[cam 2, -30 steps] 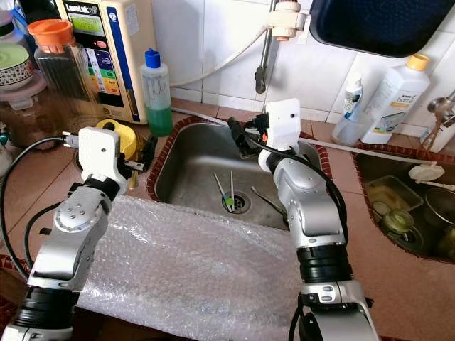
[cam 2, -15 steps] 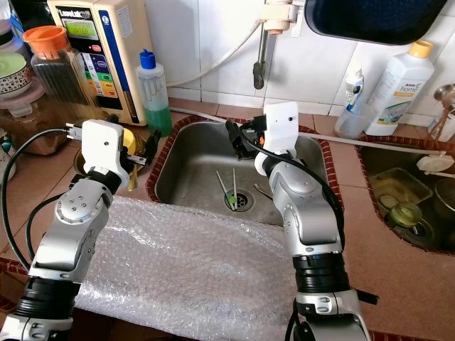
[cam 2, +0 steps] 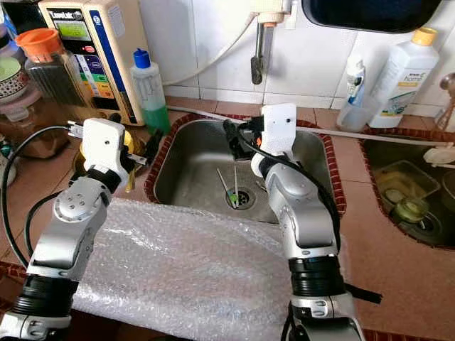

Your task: Kitchen organization

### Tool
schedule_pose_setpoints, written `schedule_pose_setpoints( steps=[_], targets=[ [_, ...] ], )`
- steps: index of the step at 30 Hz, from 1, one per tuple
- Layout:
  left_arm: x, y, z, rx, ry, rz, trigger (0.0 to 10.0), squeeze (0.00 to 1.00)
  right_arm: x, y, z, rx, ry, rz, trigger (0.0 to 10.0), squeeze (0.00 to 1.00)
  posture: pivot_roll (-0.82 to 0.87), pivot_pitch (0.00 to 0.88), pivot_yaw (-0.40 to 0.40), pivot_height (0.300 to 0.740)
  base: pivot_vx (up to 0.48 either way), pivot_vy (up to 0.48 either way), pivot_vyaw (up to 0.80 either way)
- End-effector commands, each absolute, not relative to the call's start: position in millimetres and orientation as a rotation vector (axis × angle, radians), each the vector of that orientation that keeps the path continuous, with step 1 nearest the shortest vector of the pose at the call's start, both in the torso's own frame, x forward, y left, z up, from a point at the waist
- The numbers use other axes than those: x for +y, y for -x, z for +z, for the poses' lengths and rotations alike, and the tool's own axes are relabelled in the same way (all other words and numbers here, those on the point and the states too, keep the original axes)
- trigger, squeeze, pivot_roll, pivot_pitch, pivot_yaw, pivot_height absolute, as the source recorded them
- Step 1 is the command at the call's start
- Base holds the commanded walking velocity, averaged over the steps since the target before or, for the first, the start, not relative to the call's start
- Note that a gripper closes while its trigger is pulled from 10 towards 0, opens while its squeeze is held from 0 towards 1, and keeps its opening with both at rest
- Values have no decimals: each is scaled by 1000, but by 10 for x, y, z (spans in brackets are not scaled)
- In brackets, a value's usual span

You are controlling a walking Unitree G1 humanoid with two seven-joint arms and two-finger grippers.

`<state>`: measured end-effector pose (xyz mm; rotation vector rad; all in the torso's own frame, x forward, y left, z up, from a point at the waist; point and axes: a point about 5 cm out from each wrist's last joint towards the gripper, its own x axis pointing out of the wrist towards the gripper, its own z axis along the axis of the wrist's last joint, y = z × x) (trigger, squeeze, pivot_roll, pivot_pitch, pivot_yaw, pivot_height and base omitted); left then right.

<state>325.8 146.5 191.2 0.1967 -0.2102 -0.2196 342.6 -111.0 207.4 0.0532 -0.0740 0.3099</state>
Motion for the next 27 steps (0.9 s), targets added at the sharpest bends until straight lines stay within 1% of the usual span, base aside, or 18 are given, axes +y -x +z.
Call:
schedule_pose_setpoints(
  steps=[1, 7, 18, 21, 25, 27],
  targets=[
    [1495, -3259, 1975, -231, -203, -202, 10000, 0, -1113, -3410, 2079, -76, -62, 314, 10000, 0, 64, 60, 49, 740, 0, 0, 0],
    [1556, -3257, 1946, -223, -168, -127, 10000, 0, -1113, -3458, 2124, -79, -38, 343, 10000, 0, 65, 45, 8, 740, 0, 0, 0],
    [1546, -3265, 1859, -201, -160, -85, 10000, 0, -1203, -3454, 2167, -94, -13, 326, 10000, 0, 41, 36, -20, 740, 0, 0, 0],
    [1498, -3296, 1733, -129, -197, -109, 10000, 0, -1211, -3443, 2173, -88, -6, 336, 10000, 0, 33, 38, -26, 740, 0, 0, 0],
    [1493, -3303, 1635, -98, -262, -127, 10000, 0, -1225, -3427, 2157, -70, -1, 348, 10000, 0, 29, 45, -35, 740, 0, 0, 0],
    [1503, -3302, 1619, -95, -267, -127, 10000, 0, -1224, -3425, 2149, -66, 1, 351, 10000, 0, 29, 45, -35, 740, 0, 0, 0]
  ],
)
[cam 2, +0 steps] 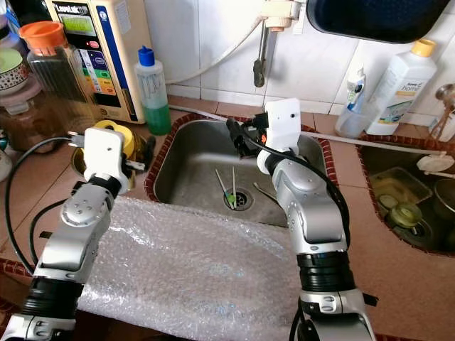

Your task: Kitchen organization

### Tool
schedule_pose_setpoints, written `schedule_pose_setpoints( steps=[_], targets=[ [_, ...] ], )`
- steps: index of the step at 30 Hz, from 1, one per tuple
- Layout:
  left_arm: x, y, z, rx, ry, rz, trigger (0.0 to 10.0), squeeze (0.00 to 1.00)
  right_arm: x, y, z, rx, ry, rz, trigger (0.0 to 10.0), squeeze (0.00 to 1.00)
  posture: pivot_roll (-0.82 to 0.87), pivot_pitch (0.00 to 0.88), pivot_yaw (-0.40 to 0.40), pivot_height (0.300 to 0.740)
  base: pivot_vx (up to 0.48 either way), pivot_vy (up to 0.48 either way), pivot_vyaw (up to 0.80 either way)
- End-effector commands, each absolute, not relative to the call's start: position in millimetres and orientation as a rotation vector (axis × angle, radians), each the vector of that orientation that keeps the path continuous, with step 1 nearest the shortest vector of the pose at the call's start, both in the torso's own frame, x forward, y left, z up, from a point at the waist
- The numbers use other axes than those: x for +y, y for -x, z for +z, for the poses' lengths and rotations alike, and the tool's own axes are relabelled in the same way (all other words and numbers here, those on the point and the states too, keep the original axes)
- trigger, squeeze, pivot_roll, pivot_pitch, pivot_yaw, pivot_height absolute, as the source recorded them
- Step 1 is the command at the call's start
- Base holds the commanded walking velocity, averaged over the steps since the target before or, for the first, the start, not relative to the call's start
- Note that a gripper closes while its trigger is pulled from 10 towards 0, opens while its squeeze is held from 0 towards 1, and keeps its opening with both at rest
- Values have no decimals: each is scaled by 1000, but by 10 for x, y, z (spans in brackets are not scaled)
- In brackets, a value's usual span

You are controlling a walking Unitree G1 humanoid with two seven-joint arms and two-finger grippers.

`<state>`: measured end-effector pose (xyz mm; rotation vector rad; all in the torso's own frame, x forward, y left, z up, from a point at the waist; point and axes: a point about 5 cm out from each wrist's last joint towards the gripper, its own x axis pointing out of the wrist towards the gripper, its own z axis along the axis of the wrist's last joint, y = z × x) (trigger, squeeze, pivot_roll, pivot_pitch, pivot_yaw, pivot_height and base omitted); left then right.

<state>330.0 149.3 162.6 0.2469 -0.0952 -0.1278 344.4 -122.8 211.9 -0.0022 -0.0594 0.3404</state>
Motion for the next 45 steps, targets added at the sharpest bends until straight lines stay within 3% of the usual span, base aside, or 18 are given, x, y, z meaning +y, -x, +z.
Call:
schedule_pose_setpoints(
  steps=[1, 20, 45],
  targets=[
    [1507, -3290, 1594, -93, -272, -133, 10000, 0, -1231, -3415, 2140, -62, 3, 352, 10000, 0, 24, 53, -43, 740, 0, 0, 0],
    [1377, -3203, 1278, 1, -374, -259, 10000, 0, -1219, -3403, 2141, -29, 31, 394, 10000, 0, 5, 80, -94, 740, 0, 0, 0],
    [1579, -3382, 1333, -24, -499, -151, 10000, 0, -1209, -3401, 2152, -10, 55, 433, 10000, 0, -9, 68, -123, 740, 0, 0, 0]
  ],
)
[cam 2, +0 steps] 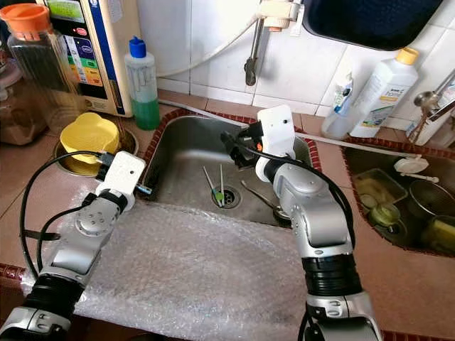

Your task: Kitchen organization

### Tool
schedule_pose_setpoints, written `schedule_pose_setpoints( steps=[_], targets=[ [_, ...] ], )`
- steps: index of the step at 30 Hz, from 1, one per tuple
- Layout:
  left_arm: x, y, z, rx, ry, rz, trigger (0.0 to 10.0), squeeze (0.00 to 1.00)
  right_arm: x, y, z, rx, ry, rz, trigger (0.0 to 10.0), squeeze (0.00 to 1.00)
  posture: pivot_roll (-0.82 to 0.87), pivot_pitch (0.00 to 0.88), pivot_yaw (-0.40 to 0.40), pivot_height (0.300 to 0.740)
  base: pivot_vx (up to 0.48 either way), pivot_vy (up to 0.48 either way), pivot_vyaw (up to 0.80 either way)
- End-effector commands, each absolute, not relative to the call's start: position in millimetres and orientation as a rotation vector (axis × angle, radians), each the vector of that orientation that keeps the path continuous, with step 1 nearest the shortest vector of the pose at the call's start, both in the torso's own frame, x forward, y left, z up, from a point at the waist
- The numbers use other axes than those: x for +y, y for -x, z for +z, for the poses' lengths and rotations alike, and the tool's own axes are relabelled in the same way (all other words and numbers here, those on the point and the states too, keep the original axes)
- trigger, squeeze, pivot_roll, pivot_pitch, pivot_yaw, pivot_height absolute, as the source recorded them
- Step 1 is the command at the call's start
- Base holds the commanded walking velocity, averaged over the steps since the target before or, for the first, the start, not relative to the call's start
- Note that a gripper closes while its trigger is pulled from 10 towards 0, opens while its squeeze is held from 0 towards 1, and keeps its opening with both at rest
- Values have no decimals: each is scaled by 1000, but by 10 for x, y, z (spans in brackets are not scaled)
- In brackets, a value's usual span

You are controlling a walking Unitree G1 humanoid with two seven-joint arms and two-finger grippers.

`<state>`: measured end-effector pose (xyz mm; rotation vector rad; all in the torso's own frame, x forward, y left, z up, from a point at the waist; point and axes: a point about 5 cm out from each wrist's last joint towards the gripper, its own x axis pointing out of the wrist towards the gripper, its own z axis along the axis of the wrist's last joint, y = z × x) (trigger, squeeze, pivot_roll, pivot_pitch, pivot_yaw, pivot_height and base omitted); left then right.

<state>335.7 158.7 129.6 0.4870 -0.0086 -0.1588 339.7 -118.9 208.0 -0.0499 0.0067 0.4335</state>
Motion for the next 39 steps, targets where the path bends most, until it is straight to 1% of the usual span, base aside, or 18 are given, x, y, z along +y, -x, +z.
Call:
schedule_pose_setpoints(
  steps=[1, 8, 11, 13, 17, 18, 19, 20, 21, 22, 39],
  targets=[
    [1586, -3378, 1347, -34, -499, -144, 10000, 0, -1206, -3401, 2151, -9, 55, 434, 10000, 0, -9, 69, -122, 740, 0, 0, 0],
    [1628, -3370, 1358, -46, -520, -121, 10000, 0, -1200, -3399, 2151, -9, 53, 434, 10000, 0, -12, 69, -122, 740, 0, 0, 0],
    [1600, -3354, 1310, -26, -526, -157, 10000, 0, -1204, -3397, 2151, -9, 53, 433, 10000, 0, -12, 69, -121, 740, 0, 0, 0],
    [1589, -3342, 1228, 22, -517, -186, 10000, 0, -1200, -3398, 2152, -9, 53, 434, 10000, 0, -12, 70, -120, 740, 0, 0, 0],
    [1584, -3335, 1190, 36, -513, -211, 10000, 0, -1195, -3396, 2154, -9, 52, 435, 10000, 0, -12, 71, -119, 740, 0, 0, 0],
    [1579, -3334, 1195, 29, -505, -220, 7804, 0, -1196, -3395, 2152, -9, 51, 434, 10000, 0, -11, 71, -118, 740, 0, 0, 0],
    [1580, -3335, 1198, 25, -506, -219, 4078, 0, -1196, -3394, 2150, -8, 51, 434, 10000, 0, -12, 71, -117, 740, 0, 0, 0],
    [1581, -3335, 1200, 24, -506, -219, 3059, 0, -1196, -3393, 2149, -8, 51, 433, 10000, 0, -12, 71, -117, 740, 0, 0, 0],
    [1583, -3335, 1201, 22, -504, -218, 1176, 0, -1196, -3393, 2149, -8, 51, 433, 10000, 0, -11, 70, -117, 740, 0, 0, 0],
    [1584, -3334, 1204, 20, -504, -219, 0, 0, -1196, -3393, 2148, -8, 51, 433, 10000, 0, -11, 70, -117, 740, 0, 0, 0],
    [1581, -3322, 1199, 18, -495, -221, 0, 0, -1201, -3400, 2156, -9, 51, 435, 10000, 0, -12, 70, -121, 740, 0, 0, 0]
  ],
)
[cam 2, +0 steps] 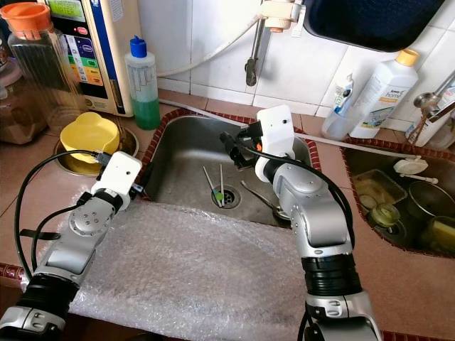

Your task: Kitchen organization

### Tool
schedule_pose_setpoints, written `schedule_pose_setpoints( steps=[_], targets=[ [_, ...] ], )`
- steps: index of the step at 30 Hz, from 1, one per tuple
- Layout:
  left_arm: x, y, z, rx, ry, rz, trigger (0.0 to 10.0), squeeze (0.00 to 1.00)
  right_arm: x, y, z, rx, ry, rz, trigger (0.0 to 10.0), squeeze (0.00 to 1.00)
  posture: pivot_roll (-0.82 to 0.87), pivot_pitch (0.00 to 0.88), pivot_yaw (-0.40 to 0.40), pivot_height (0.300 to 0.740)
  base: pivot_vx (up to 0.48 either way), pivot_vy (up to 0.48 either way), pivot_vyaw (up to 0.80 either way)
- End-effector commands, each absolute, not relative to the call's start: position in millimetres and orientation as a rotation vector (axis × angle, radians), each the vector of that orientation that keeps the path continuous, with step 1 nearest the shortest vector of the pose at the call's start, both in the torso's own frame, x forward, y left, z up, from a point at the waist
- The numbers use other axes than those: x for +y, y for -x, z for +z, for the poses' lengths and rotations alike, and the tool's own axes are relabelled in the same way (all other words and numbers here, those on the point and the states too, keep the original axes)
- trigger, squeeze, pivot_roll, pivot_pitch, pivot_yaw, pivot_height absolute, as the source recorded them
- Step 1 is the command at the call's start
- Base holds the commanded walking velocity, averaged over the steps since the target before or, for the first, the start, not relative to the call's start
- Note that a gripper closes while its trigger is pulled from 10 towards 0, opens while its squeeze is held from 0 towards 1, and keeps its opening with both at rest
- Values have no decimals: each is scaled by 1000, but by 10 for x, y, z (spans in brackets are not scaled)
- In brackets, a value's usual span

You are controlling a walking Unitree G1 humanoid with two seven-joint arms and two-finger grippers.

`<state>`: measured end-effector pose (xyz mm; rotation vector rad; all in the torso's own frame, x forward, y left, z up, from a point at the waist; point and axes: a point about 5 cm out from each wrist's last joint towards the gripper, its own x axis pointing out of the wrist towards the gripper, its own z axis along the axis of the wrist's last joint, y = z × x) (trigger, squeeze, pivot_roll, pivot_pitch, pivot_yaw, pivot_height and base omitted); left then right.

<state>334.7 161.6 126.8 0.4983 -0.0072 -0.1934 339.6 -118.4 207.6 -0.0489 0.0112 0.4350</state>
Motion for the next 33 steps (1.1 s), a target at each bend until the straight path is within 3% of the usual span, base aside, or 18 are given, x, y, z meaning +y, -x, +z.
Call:
schedule_pose_setpoints(
  steps=[1, 13, 33],
  targets=[
    [1592, -3323, 1202, 18, -495, -218, 0, 0, -1198, -3401, 2158, -10, 51, 436, 10000, 0, -11, 69, -121, 740, 0, 0, 0],
    [1674, -3338, 1332, -48, -504, -123, 0, 0, -1189, -3448, 2195, -18, 45, 437, 10000, 0, 6, 74, -132, 740, 0, 0, 0],
    [1586, -3278, 1591, -248, -530, -78, 0, 0, -1168, -3450, 2163, -23, 31, 435, 10000, 0, 28, 48, -120, 740, 0, 0, 0]
  ],
)
